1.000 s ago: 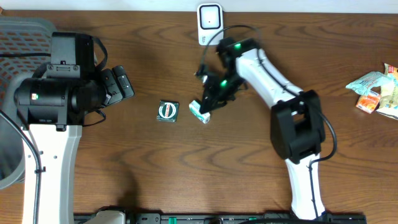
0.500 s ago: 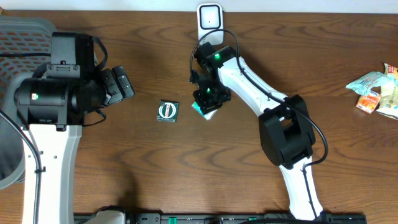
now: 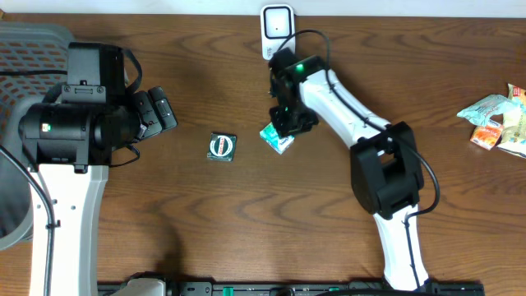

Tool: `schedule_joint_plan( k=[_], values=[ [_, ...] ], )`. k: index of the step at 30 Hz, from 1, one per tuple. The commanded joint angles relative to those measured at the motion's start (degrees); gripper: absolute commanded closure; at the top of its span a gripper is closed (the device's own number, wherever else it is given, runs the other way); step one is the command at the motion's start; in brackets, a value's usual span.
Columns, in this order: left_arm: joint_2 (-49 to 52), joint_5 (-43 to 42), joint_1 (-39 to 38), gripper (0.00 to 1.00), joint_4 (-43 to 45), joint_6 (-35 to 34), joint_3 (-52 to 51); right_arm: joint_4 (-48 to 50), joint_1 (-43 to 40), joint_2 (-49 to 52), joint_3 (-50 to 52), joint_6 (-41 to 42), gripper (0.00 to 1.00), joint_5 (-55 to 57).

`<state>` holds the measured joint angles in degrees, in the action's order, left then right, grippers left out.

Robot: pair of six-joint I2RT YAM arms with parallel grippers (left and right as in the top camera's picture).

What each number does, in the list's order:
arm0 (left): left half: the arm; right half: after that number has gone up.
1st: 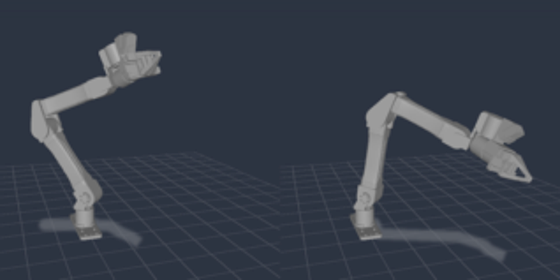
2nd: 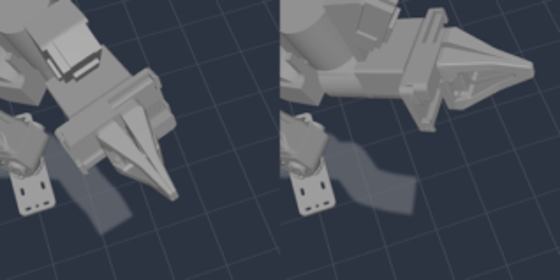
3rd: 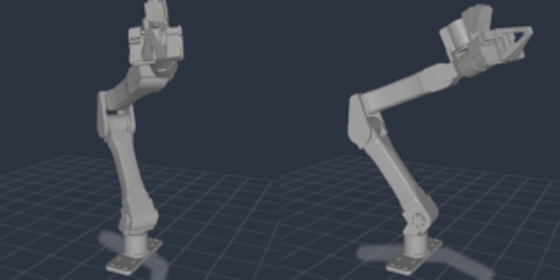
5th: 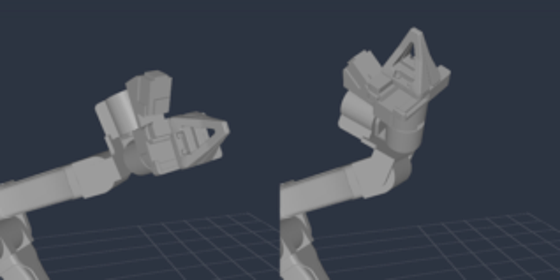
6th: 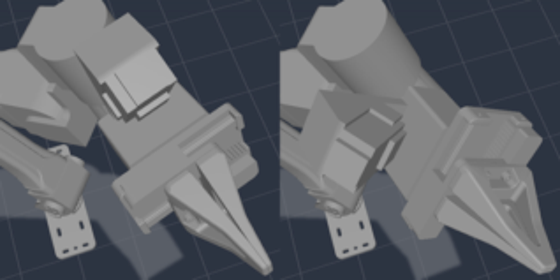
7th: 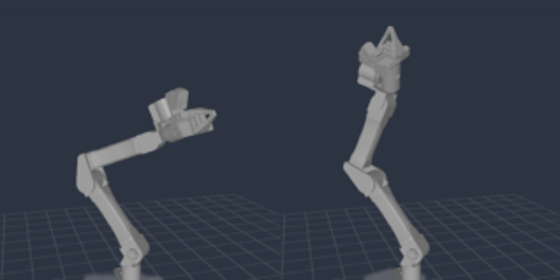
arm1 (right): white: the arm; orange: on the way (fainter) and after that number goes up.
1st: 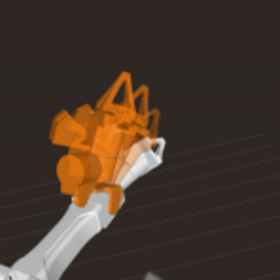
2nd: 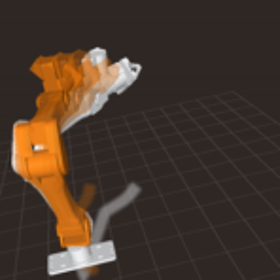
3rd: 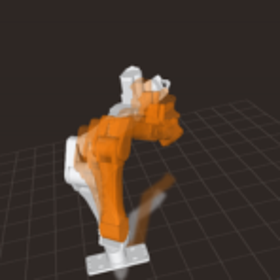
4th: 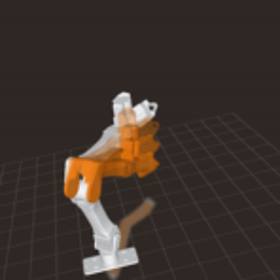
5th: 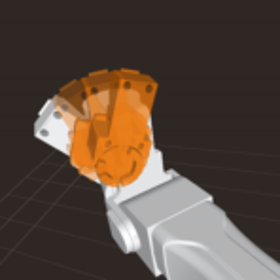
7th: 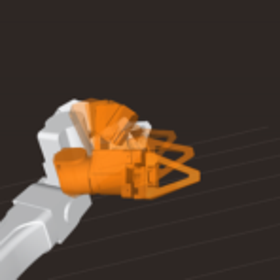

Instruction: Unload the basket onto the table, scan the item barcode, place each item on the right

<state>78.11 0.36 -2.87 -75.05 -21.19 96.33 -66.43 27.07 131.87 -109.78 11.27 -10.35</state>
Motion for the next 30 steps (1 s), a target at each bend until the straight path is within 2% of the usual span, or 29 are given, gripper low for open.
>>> schedule_joint_plan(
  k=[1,4,8,11,15,22,26,28,30],
  values=[
    [-0.26,0.74,0.17,0.02,-0.2,-0.68,0.13,1.05,-3.15,-2.21,-0.57,-3.3,0.63,-7.04],
    [-0.26,0.74,0.2,0.02,-0.2,-0.68,0.13,2.27,-4.87,-2.21,-0.42,-9.25,0.57,-14.62],
    [-0.26,0.74,0.17,0.02,-0.17,-0.68,0.13,3.43,-6.54,-2.16,0.13,-9.86,0.45,-17.79],
    [-0.26,0.74,0.17,0.02,-0.2,-0.68,0.13,3.78,-7.13,-2.16,1.03,-9.84,0.17,-19.91],
    [-0.26,0.74,0.17,0.02,-0.2,-0.68,0.13,4.7,-6.73,-2.16,2.69,-9.6,0.01,-20.02],
    [-0.26,0.74,0.17,0.03,-0.2,-0.68,0.13,5.4,-6.34,-2.16,2.78,-9.62,0.02,-20.0],
    [-0.26,0.74,0.17,0.02,-0.2,-0.68,0.13,7.5,-6.03,-2.1,3.67,-9.64,0.27,-19.17],
    [-0.26,0.74,0.17,0.02,-0.2,-0.68,0.13,8.66,-5.38,-2.08,4.46,-9.66,0.3,-18.4],
    [-0.26,0.74,0.17,0.02,-0.2,-0.68,0.13,9.73,-4.48,-2.08,5.2,-9.66,0.4,-17.66]
  ],
)
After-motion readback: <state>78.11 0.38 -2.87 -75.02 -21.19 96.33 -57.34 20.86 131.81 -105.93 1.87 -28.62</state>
